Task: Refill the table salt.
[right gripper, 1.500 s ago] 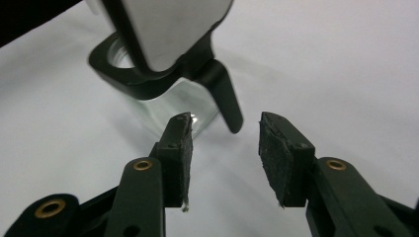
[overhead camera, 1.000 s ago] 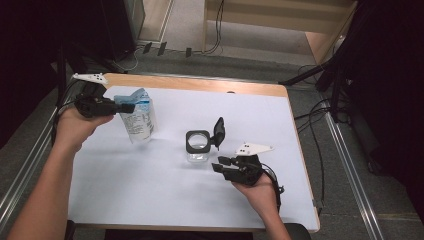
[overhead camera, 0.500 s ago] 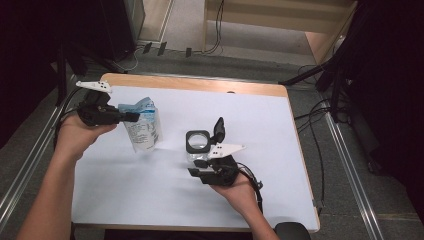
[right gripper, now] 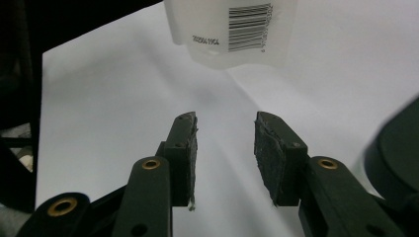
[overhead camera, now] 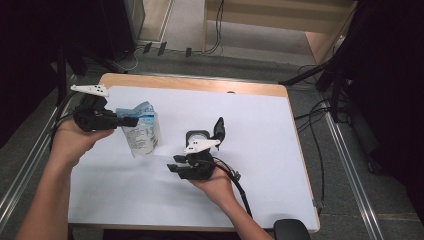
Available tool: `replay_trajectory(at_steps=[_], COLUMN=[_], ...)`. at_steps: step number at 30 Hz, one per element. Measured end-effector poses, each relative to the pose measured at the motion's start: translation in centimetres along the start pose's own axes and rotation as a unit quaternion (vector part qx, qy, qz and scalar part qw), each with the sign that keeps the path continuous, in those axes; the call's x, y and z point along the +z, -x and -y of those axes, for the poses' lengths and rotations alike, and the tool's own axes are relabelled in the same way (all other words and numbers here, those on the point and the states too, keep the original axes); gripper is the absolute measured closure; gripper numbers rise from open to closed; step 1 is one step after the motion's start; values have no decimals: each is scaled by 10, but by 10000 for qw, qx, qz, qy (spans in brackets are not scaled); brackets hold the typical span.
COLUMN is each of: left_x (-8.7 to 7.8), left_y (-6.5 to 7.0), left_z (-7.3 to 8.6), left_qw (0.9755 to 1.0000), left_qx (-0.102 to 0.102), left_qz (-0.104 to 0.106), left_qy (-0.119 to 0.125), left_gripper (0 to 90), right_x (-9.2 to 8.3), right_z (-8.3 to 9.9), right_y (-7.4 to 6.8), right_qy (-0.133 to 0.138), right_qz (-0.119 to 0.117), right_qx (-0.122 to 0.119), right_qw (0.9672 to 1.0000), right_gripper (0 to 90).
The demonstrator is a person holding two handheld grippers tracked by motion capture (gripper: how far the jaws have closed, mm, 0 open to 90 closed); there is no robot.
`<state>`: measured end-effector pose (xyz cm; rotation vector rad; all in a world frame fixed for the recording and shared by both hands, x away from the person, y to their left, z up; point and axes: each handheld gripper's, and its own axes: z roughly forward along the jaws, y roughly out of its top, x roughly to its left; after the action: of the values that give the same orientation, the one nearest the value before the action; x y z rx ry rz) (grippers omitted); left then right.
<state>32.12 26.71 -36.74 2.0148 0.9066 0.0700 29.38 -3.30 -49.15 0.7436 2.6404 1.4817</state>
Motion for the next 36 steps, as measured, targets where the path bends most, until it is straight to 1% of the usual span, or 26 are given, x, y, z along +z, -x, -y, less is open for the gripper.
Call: replay_trajectory(at_steps=[1, 2, 3, 4, 5, 6, 7, 8, 9, 10, 12, 16, 18, 19, 22, 23, 28, 31, 33, 34, 36], left_x=[-1, -1, -5, -5, -8, -10, -11, -13, -14, -15, -16, -19, -22, -23, -25, -26, -31, -29, -25, -23, -20], left_y=[1, 1, 3, 3, 5, 6, 7, 9, 10, 11, 12, 15, 18, 19, 21, 23, 28, 32, 33, 34, 34], left_z=[0, 0, 0, 0, 1, 1, 1, 2, 2, 2, 2, 4, 4, 4, 4, 4, 3, 1, 0, 0, -1], left_qw=[10000, 10000, 10000, 10000, 10000, 10000, 10000, 10000, 10000, 10000, 10000, 10000, 9999, 9999, 9999, 9999, 9998, 9996, 9996, 9994, 9991], left_qx=[-3, -3, 13, 13, -16, -23, -30, -15, -25, -23, -22, -25, -50, -30, -19, 1, 21, 40, 73, 67, 84], left_qz=[6, 6, -5, -5, 16, 1, 9, 9, -6, 24, 3, 25, 63, 64, 68, 128, 173, 259, 277, 347, 404], left_qy=[27, 27, 50, 50, 68, 72, 73, 77, 74, 74, 79, 66, 97, 86, 97, 90, 123, 53, -16, -36, -46], left_gripper=[900, 900, 900, 900, 900, 900, 900, 900, 900, 900, 900, 899, 899, 899, 899, 898, 898, 897, 897, 897, 897], right_x=[4, 4, 12, 12, 19, 23, 27, 31, 34, 37, 42, 55, 59, 62, 65, 69, 75, 75, 76, 76, 76], right_z=[-1, -1, -2, -2, -3, -4, -6, -7, -9, -10, -12, -13, -14, -14, -16, -16, -16, -17, -18, -19, -19], right_y=[0, 0, 0, 0, 0, -1, -2, -3, -4, -5, -8, -9, -9, -8, -8, -8, -8, -11, -11, -11, -10], right_qy=[-8, -8, 68, 68, 92, 41, -35, -69, -81, -79, -114, -181, -202, -200, -231, -230, -195, -124, -71, -56, 0], right_qz=[13, 13, 102, 102, 100, 127, 156, 103, 86, 72, 37, 59, 77, 91, 111, 117, 159, 230, 271, 286, 303], right_qx=[-26, -26, -65, -65, 9, -52, -61, -43, -55, -99, -85, -126, -114, -151, -171, -128, -123, -136, -108, -87, -63], right_qw=[10000, 10000, 9999, 9999, 9999, 9999, 9999, 9999, 9999, 9999, 9999, 9997, 9997, 9996, 9995, 9996, 9996, 9996, 9995, 9995, 9995], right_gripper=[610, 610, 599, 599, 606, 590, 584, 584, 584, 584, 584, 582, 571, 569, 567, 566, 566, 566, 566, 567, 567])
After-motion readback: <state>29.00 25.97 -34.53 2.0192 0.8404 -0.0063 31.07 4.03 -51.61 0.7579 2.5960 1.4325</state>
